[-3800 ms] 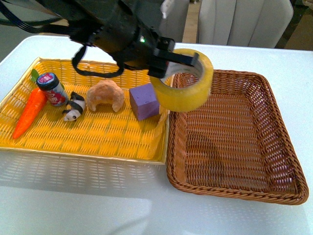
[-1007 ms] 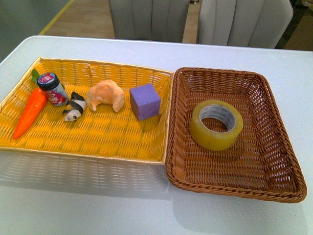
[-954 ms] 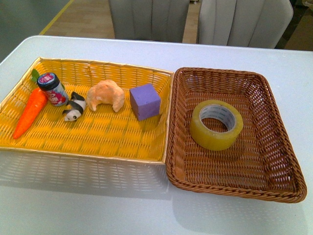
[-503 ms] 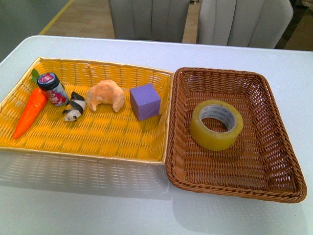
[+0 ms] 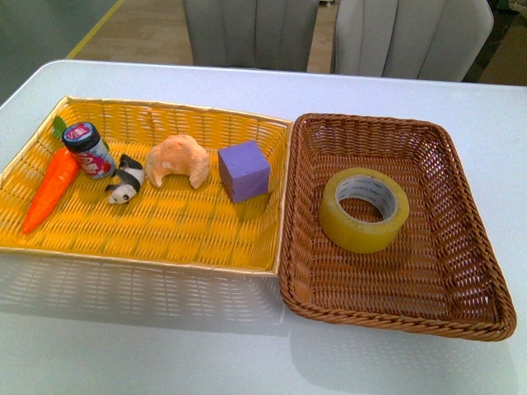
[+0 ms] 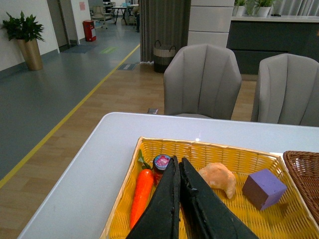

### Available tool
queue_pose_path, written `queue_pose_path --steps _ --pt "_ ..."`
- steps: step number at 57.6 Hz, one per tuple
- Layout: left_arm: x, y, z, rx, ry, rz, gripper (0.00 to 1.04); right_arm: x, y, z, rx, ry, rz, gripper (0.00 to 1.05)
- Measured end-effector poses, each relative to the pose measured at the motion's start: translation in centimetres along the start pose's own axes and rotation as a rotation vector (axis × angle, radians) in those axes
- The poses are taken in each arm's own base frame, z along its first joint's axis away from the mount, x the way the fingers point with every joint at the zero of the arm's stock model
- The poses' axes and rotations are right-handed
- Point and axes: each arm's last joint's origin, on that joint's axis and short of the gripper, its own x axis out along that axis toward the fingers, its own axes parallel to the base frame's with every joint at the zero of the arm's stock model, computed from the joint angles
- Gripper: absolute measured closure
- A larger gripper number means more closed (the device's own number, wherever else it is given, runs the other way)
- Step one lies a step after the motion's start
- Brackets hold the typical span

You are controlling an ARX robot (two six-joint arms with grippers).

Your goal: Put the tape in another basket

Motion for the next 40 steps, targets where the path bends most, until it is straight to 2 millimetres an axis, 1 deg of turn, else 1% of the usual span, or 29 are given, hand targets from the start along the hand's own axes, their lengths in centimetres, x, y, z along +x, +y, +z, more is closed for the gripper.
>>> queue_pose_path --steps 18,22,26,40 --pt "-0.6 0.0 0.0 0.000 0.000 0.000 1.03 0.0 0.0 0.0 0.000 0.000 0.000 0.09" --pt "-1.2 0.0 -0.5 0.000 0.035 0.001 1.03 0.0 0.0 0.0 0.000 0.000 0.000 0.09" --pt "-1.6 0.0 -0.4 0.000 0.013 0.000 1.03 0.0 0.0 0.0 0.000 0.000 0.000 0.09" --pt "-1.6 0.0 -0.4 0.001 0.016 0.001 1.03 0.0 0.0 0.0 0.000 0.000 0.000 0.09"
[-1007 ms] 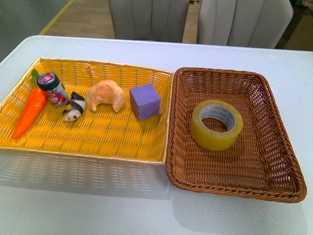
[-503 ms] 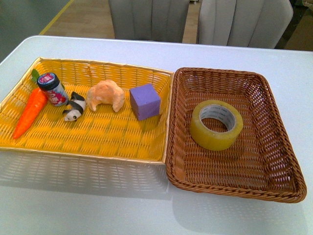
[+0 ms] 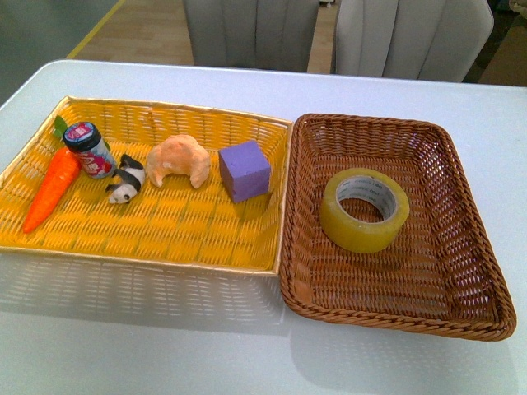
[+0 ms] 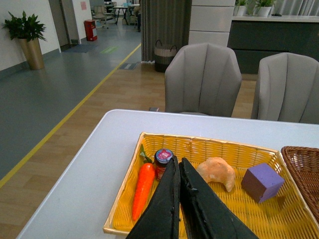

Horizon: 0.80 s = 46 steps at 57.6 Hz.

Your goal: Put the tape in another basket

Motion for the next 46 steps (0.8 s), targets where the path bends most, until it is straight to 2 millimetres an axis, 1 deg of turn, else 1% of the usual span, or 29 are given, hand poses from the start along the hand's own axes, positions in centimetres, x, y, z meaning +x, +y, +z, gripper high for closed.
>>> queue_pose_path --steps 3,4,9,10,13,14,18,19,22,23,30,32,35,46 --pt "0.00 0.00 0.00 -0.001 0.000 0.000 1.02 0.00 0.00 0.00 0.000 0.000 0.000 0.09" --pt "0.00 0.00 0.00 0.000 0.000 0.000 0.97 0.00 0.00 0.00 0.000 0.000 0.000 0.09" --pt "0.00 0.00 0.00 0.000 0.000 0.000 0.79 0.00 0.00 0.00 0.000 0.000 0.000 0.09" --pt "0.00 0.00 0.00 0.000 0.000 0.000 0.77 0.00 0.00 0.00 0.000 0.000 0.000 0.09" --pt "0.00 0.00 0.00 0.000 0.000 0.000 0.66 0.00 0.00 0.00 0.000 0.000 0.000 0.09" --pt "0.00 0.00 0.00 0.000 0.000 0.000 0.65 0.00 0.00 0.00 0.000 0.000 0.000 0.09" --pt "0.00 0.00 0.00 0.000 0.000 0.000 0.50 0.00 0.00 0.00 0.000 0.000 0.000 0.09" --pt "0.00 0.00 0.00 0.000 0.000 0.000 0.49 0.00 0.00 0.00 0.000 0.000 0.000 0.09" --pt "0.00 0.00 0.00 0.000 0.000 0.000 0.38 0.00 0.00 0.00 0.000 0.000 0.000 0.09" --pt "0.00 0.00 0.00 0.000 0.000 0.000 0.31 0.00 0.00 0.00 0.000 0.000 0.000 0.09" --pt "0.00 0.00 0.00 0.000 0.000 0.000 0.08 0.00 0.00 0.00 0.000 0.000 0.000 0.09" --pt "0.00 0.00 0.00 0.002 0.000 0.000 0.07 0.00 0.00 0.00 0.000 0.000 0.000 0.09" --pt "0.00 0.00 0.00 0.002 0.000 0.000 0.10 0.00 0.00 0.00 0.000 0.000 0.000 0.09" --pt "0.00 0.00 0.00 0.002 0.000 0.000 0.09 0.00 0.00 0.00 0.000 0.000 0.000 0.09"
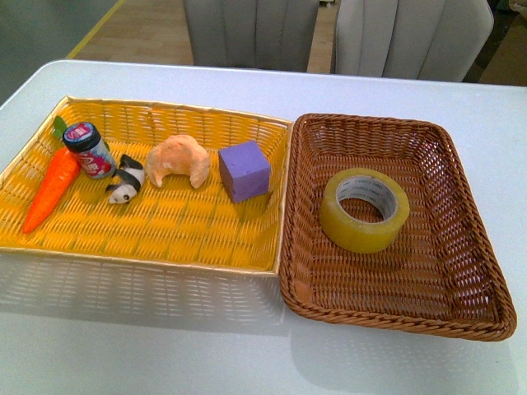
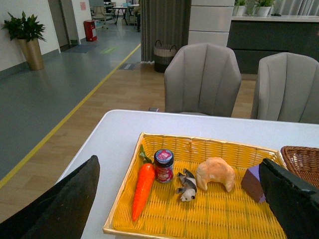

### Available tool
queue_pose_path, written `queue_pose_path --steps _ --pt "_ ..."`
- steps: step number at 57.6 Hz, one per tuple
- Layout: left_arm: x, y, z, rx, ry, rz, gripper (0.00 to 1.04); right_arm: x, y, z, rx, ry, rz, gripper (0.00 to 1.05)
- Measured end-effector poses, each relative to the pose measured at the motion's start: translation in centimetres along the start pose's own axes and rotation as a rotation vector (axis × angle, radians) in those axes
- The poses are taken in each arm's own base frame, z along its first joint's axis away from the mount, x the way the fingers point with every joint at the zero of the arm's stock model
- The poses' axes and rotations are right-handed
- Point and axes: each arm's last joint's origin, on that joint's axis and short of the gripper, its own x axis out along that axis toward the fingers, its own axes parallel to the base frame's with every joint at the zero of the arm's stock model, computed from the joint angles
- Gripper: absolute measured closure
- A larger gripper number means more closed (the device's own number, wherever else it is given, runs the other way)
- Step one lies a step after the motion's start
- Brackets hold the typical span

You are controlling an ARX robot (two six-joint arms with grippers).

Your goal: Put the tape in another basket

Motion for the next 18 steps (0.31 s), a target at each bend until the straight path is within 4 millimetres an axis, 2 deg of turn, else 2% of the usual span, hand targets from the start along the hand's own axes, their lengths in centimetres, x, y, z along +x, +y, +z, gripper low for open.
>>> queue_pose_path --steps 18 --pt "0.00 0.00 0.00 0.000 0.000 0.000 0.09 0.00 0.00 0.00 0.000 0.000 0.000 0.09"
